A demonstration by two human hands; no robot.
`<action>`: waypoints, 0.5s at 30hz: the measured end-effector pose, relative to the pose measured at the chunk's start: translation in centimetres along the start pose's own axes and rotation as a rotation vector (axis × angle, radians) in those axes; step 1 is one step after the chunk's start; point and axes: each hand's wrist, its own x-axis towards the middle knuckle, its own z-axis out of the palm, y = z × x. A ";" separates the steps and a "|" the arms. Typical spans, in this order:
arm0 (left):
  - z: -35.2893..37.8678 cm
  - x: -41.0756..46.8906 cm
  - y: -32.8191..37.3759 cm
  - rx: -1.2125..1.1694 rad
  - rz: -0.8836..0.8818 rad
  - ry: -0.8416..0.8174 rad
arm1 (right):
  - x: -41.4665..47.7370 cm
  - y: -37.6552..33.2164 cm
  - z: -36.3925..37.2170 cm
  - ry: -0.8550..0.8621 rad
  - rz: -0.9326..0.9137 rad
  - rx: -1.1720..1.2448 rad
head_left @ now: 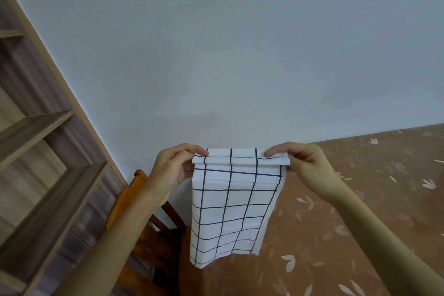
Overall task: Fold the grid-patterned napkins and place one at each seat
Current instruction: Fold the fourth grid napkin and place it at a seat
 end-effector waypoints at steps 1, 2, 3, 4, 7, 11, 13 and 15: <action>-0.1 0.0 0.0 0.000 0.015 0.000 | 0.1 0.2 -0.1 0.004 0.011 0.017; -0.1 -0.1 0.1 0.011 0.028 0.002 | 0.1 0.3 -0.2 0.005 0.016 0.028; 0.0 -0.1 0.1 0.039 0.039 0.016 | 0.0 0.3 -0.2 0.004 0.012 0.038; 0.1 -0.1 0.0 0.078 0.054 0.043 | -0.1 0.2 -0.2 0.003 0.009 0.039; 0.3 -0.1 -0.4 0.171 0.120 0.108 | 0.0 0.1 -0.1 0.018 0.047 0.064; 0.6 -0.2 -0.2 0.142 0.136 0.142 | 0.4 -0.2 0.2 0.007 0.211 0.215; 0.7 -0.3 -0.1 0.110 0.145 0.144 | 0.3 0.2 0.1 -0.028 0.237 0.086; 0.8 -0.3 -0.2 0.079 0.155 0.128 | 0.1 0.5 0.3 -0.037 0.234 -0.082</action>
